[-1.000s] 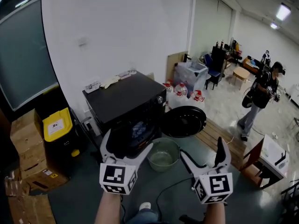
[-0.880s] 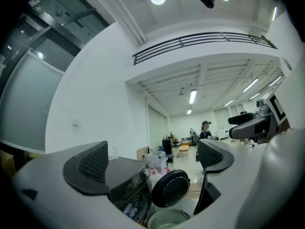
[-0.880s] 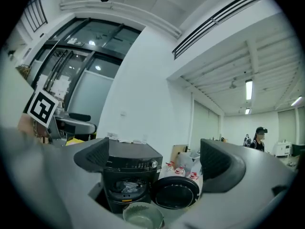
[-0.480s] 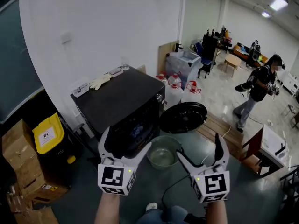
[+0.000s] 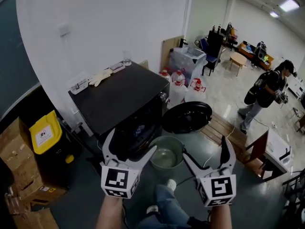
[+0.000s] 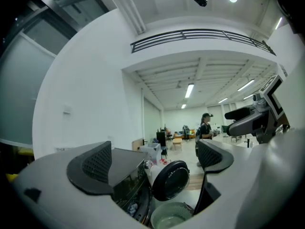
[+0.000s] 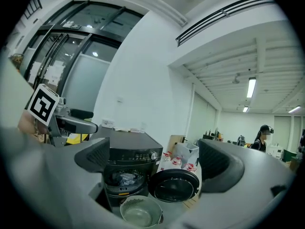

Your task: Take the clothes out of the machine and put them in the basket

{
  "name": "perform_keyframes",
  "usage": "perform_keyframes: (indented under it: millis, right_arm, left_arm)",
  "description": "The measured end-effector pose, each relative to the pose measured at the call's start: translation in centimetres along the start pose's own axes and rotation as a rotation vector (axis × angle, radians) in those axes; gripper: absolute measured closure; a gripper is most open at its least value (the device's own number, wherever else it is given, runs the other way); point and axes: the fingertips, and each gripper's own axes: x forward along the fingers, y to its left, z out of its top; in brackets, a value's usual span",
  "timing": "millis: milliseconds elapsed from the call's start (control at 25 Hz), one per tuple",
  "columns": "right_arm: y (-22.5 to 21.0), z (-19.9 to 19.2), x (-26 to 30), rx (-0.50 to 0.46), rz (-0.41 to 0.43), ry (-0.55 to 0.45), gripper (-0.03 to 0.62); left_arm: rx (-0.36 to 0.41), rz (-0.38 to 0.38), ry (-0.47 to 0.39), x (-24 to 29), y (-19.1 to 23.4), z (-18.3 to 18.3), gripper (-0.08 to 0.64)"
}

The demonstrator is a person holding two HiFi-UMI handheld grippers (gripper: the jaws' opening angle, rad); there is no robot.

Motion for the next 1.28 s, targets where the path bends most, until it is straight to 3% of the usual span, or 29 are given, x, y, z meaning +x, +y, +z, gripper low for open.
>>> perform_keyframes:
  millis: [440,920,1280]
  right_arm:
    - [-5.0,-3.7,7.6,0.064,-0.008,0.052,0.026]
    - [-13.5,-9.0,18.9,0.144,-0.006,0.158,0.029]
    - [-17.7,-13.0,24.1,0.186,-0.01,0.204,0.029]
  left_arm:
    - [0.05,-0.055,0.095,9.6,-1.0,-2.9,-0.006]
    - [0.029,-0.075,0.185,24.8,-1.4,-6.3,-0.006]
    - [0.03,-0.097,0.268,31.6,-2.5,-10.5,-0.006]
